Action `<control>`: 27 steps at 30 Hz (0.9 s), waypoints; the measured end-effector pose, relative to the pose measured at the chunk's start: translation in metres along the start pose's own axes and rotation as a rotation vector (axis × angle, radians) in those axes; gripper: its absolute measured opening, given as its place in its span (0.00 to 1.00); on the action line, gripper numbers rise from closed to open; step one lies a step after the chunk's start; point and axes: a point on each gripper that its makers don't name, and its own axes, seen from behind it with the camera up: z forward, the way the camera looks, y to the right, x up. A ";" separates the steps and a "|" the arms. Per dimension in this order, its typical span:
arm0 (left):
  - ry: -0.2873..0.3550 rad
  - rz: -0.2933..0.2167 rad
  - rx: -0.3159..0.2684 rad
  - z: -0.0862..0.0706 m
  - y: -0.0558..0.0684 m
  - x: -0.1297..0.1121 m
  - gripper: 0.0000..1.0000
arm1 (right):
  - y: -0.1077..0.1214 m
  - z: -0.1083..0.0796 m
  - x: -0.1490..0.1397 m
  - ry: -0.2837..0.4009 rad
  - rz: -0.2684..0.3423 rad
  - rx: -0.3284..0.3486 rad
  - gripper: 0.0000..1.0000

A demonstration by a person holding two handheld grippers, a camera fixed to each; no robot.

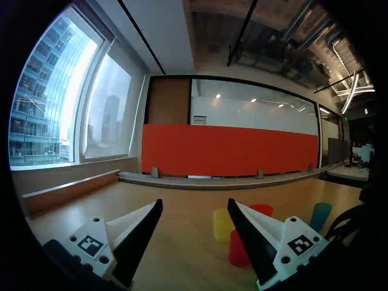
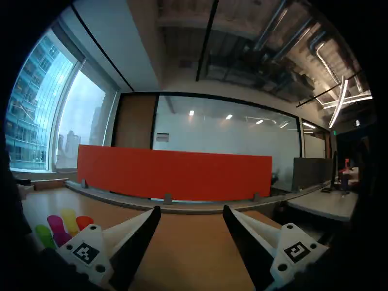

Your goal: Pour water

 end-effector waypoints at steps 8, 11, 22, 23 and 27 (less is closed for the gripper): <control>-0.012 0.001 0.001 0.002 0.000 -0.018 1.00 | 0.004 0.001 0.001 -0.002 0.002 -0.011 0.99; -0.021 0.001 0.002 0.003 -0.001 -0.025 1.00 | 0.007 0.000 0.001 0.000 0.001 -0.020 0.99; -0.042 0.002 0.005 0.007 -0.004 -0.038 0.99 | 0.012 -0.003 0.002 0.002 -0.002 -0.031 0.99; -0.041 0.003 0.005 0.007 -0.005 -0.038 1.00 | 0.012 -0.003 0.002 0.002 -0.002 -0.031 0.99; -0.043 0.018 0.002 0.009 -0.005 -0.040 0.99 | 0.011 -0.003 0.002 0.003 -0.002 -0.030 0.99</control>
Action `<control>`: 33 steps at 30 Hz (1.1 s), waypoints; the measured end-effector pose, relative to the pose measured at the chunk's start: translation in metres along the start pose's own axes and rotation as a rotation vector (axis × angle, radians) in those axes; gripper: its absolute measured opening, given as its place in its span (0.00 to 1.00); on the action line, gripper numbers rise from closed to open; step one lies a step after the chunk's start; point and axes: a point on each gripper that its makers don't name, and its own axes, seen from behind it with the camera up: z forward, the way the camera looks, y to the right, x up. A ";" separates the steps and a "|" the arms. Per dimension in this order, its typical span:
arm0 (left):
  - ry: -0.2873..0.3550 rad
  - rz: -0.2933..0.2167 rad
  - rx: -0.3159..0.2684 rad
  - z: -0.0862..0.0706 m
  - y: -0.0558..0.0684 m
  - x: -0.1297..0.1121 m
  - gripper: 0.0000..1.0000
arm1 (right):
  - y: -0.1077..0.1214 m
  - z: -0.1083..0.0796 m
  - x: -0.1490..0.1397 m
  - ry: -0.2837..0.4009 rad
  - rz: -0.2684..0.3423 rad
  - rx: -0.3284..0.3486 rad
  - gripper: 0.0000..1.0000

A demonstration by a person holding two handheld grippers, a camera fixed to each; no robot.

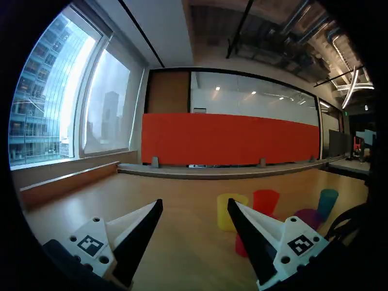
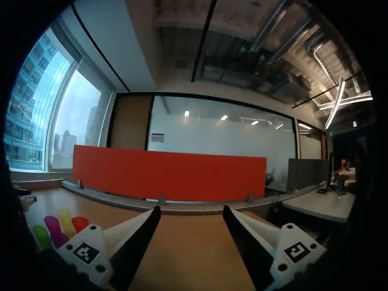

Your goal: Pour water

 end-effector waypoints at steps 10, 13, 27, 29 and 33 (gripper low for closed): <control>0.002 0.027 0.006 -0.002 0.002 -0.002 0.99 | -0.004 0.000 0.001 0.003 0.001 0.008 0.99; 0.002 0.028 0.006 -0.002 0.002 -0.001 0.99 | -0.004 -0.001 0.002 0.005 0.003 0.010 0.99; 0.001 0.029 0.002 -0.001 0.004 -0.002 0.99 | -0.010 -0.005 0.000 0.009 0.007 0.049 0.99; 0.001 0.029 0.003 -0.001 0.004 -0.002 0.99 | -0.011 -0.006 -0.002 0.011 0.007 0.057 0.99; 0.001 0.030 0.003 -0.002 0.004 -0.003 1.00 | -0.012 -0.008 -0.009 0.009 0.006 0.069 0.99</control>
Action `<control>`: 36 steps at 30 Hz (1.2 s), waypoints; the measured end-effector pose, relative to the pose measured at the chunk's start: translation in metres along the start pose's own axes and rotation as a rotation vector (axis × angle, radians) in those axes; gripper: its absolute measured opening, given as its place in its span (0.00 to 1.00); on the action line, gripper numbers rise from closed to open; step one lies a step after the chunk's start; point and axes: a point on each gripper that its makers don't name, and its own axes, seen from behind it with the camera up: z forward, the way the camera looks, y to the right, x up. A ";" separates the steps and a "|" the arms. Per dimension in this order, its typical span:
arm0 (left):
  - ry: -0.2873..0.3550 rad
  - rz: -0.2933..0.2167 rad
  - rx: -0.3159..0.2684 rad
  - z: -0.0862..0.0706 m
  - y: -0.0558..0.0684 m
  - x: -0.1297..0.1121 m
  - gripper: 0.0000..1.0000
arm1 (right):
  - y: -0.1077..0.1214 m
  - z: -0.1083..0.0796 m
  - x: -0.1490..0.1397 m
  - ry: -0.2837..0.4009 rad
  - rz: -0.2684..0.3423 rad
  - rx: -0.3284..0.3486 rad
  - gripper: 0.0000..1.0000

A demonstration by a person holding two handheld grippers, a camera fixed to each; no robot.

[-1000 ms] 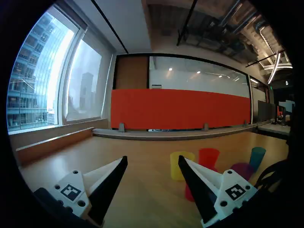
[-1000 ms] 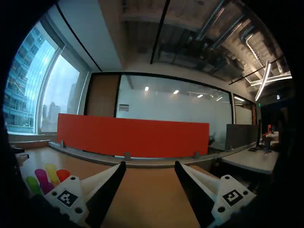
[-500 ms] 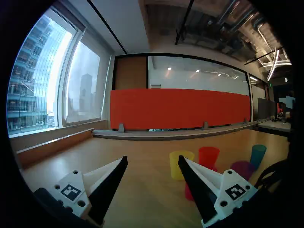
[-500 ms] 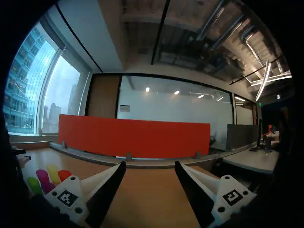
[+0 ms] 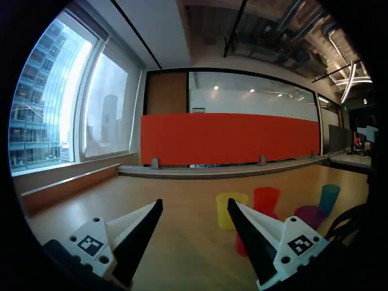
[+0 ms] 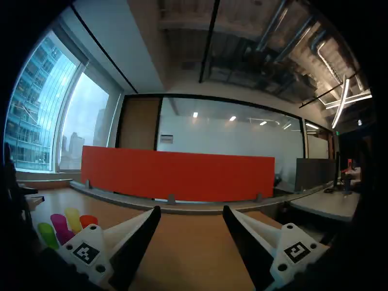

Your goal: Pour water

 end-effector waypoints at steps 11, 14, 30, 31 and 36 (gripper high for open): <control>0.000 -0.001 0.000 0.000 0.000 0.000 1.00 | -0.008 0.003 -0.025 -0.014 0.014 0.041 0.99; 0.000 0.000 0.000 0.000 0.000 0.000 1.00 | -0.012 0.007 -0.032 -0.014 0.020 0.052 0.99; 0.000 0.000 0.000 0.000 0.001 0.000 1.00 | -0.009 0.023 -0.086 -0.072 0.082 0.041 0.99; 0.000 0.000 0.000 0.000 0.001 0.000 1.00 | -0.007 0.024 -0.089 -0.074 0.080 0.037 0.99; 0.000 0.000 0.000 0.000 0.000 0.000 0.99 | -0.002 0.029 -0.098 -0.083 0.077 0.026 0.99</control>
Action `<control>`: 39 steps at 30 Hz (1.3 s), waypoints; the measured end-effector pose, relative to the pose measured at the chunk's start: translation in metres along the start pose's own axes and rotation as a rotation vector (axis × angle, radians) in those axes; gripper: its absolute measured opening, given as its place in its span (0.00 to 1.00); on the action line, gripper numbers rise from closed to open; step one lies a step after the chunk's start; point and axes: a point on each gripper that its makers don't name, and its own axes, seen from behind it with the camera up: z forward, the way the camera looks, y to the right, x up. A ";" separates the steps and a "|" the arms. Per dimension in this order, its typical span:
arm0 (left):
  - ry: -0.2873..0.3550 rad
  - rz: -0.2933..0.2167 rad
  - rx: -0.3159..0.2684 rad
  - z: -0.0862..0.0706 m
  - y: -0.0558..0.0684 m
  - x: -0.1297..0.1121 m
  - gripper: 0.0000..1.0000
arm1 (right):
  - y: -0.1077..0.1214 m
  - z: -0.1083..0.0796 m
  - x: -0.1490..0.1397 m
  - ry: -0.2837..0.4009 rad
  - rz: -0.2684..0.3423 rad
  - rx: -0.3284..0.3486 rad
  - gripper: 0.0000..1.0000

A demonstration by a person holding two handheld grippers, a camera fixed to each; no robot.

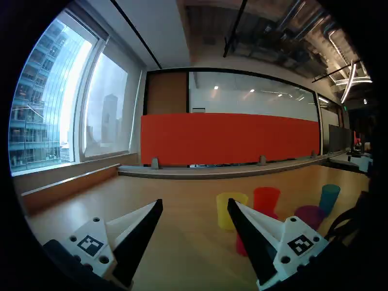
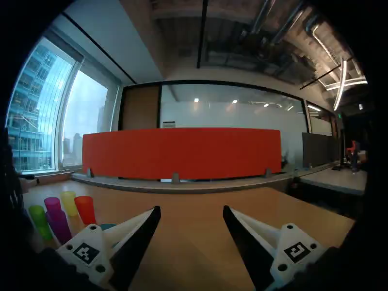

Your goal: Pour water

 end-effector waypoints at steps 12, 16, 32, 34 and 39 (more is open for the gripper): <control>0.000 0.001 0.000 0.000 -0.001 0.001 1.00 | -0.001 0.003 -0.012 -0.025 -0.004 -0.002 0.99; 0.000 0.001 0.000 0.000 -0.001 0.001 1.00 | 0.000 0.004 -0.015 -0.034 -0.009 -0.005 0.99; 0.000 0.001 0.000 0.000 -0.001 0.001 0.99 | -0.003 0.002 -0.016 -0.040 -0.016 -0.001 0.99; 0.000 0.001 0.000 0.000 -0.001 0.001 0.99 | -0.003 0.002 -0.016 -0.040 -0.016 0.000 0.99; 0.000 0.001 0.000 0.000 -0.001 0.001 0.99 | -0.003 0.001 -0.016 -0.040 -0.016 -0.001 0.99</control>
